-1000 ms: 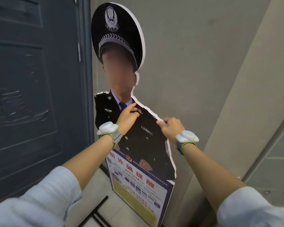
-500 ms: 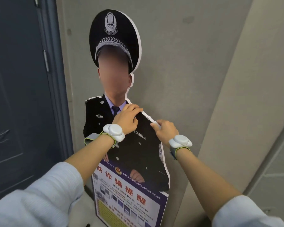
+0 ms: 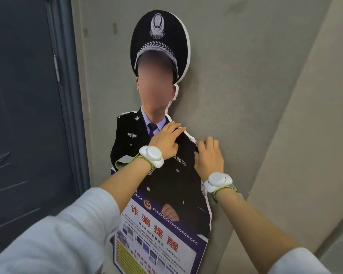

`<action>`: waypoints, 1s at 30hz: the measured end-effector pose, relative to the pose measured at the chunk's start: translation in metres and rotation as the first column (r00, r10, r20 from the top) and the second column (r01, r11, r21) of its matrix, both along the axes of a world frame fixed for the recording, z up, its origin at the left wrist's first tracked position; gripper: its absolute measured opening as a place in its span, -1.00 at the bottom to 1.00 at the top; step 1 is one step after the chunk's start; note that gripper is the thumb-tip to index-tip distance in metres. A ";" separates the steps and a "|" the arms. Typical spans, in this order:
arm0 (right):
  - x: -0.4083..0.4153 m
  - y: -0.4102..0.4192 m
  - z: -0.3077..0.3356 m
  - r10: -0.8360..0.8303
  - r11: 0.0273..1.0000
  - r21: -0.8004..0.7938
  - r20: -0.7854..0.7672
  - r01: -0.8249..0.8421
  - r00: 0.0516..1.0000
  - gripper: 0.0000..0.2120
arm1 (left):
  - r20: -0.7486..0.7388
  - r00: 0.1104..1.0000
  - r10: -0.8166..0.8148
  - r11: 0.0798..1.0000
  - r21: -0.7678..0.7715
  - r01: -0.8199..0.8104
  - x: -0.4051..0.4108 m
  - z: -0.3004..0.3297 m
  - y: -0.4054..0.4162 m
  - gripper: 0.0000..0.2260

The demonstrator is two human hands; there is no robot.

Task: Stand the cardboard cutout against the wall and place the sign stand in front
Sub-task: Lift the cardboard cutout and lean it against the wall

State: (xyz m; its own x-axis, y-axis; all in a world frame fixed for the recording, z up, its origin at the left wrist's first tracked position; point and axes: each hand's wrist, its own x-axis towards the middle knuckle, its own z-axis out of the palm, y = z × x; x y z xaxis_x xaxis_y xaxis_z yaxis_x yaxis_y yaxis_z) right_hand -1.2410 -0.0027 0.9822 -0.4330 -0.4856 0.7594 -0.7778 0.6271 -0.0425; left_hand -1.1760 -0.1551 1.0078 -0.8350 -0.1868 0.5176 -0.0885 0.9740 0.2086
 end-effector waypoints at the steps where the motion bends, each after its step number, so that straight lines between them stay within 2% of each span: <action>1: -0.004 0.000 -0.001 0.000 1.000 0.006 0.000 0.000 1.000 -0.77 | 0.012 1.000 -0.004 1.000 0.000 0.004 -0.004 0.000 -0.001 -0.40; 5: -0.019 -0.001 -0.001 -0.005 1.000 0.008 0.005 0.005 1.000 -0.77 | 0.039 0.998 -0.040 0.999 0.035 0.039 -0.014 0.004 -0.005 -0.42; 9: -0.028 -0.001 -0.002 -0.034 0.999 0.026 0.001 0.034 0.999 -0.75 | -0.103 0.995 -0.013 0.994 0.103 0.024 -0.022 -0.011 -0.002 -0.41; 11: -0.031 -0.002 -0.003 -0.045 0.998 0.031 -0.012 0.046 0.999 -0.73 | -0.158 0.985 0.075 0.980 0.196 -0.043 -0.027 -0.023 -0.002 -0.32; 14: -0.031 -0.001 -0.005 -0.048 0.999 0.025 -0.030 0.048 0.998 -0.72 | -0.137 0.968 0.209 0.893 0.430 -0.132 -0.033 -0.036 -0.004 -0.17; 18: -0.033 0.000 -0.007 -0.024 1.000 0.014 -0.028 0.024 0.999 -0.75 | -0.093 0.977 0.192 0.781 0.617 -0.094 -0.043 -0.045 -0.013 -0.09; 30: -0.037 0.000 -0.011 -0.017 1.000 -0.010 -0.032 0.017 0.999 -0.74 | -0.077 0.991 0.109 0.766 0.642 -0.034 -0.065 -0.045 -0.020 -0.09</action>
State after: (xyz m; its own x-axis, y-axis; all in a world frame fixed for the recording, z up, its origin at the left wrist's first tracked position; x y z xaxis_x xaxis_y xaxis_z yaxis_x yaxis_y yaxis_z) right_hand -1.2776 -0.0030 0.9712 -0.4164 -0.4711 0.7776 -0.7681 0.6399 -0.0236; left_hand -1.2409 -0.1752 0.9629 -0.7541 -0.5621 0.3398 -0.0942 0.6045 0.7910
